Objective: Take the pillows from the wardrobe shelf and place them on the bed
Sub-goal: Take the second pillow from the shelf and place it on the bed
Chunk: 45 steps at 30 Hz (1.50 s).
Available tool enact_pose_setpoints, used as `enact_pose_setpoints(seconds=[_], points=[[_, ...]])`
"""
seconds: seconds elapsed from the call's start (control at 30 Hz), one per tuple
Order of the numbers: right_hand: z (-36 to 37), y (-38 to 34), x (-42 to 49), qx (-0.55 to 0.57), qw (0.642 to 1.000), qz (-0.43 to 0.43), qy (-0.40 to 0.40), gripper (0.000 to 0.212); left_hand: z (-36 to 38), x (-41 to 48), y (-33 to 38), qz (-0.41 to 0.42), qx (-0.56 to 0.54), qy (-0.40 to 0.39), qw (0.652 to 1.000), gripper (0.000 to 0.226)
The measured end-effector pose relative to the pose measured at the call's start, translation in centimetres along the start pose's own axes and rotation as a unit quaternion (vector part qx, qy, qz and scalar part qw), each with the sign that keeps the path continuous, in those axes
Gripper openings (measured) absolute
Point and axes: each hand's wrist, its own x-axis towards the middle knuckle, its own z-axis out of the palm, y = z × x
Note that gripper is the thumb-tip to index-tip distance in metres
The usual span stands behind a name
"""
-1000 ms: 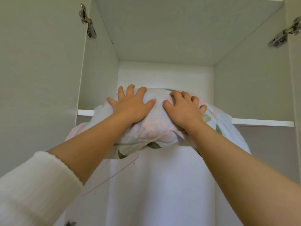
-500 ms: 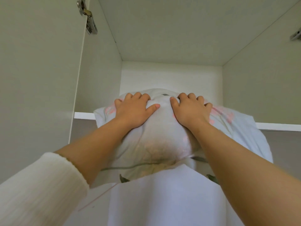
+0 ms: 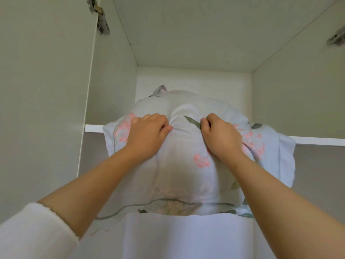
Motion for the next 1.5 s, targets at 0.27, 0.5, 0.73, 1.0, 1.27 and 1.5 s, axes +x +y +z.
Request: enact_pose_setpoints(seconds=[0.27, 0.5, 0.73, 1.0, 1.27, 1.5], points=[[-0.9, -0.5, -2.9, 0.087, 0.996, 0.002, -0.016, 0.034, -2.6, 2.5, 3.3, -0.113, -0.018, 0.023, 0.993, 0.028], [-1.1, 0.6, -5.6, 0.097, 0.995, -0.016, 0.009, 0.030, -0.5, 5.7, 3.9, -0.253, -0.023, -0.090, 0.963, 0.099], [-1.5, 1.1, -4.5, 0.095, 0.993, -0.014, 0.071, 0.016, -0.9, 4.1, 3.1, -0.254, -0.004, -0.001, 0.967, 0.030], [-3.3, 1.6, -2.6, 0.122, 0.984, 0.076, 0.107, 0.027, -2.6, 0.0, 2.9, -0.195, -0.156, 0.143, 0.958, 0.022], [-3.2, 2.8, -2.9, 0.162, 0.972, 0.143, 0.089, 0.064, -3.3, 0.5, 1.9, -0.280, -0.298, 0.117, 0.905, 0.098], [-2.9, 3.2, -3.4, 0.199, 0.966, 0.149, 0.069, 0.079, -4.8, 3.0, -0.5, -0.378, -0.513, -0.001, 0.771, 0.100]])
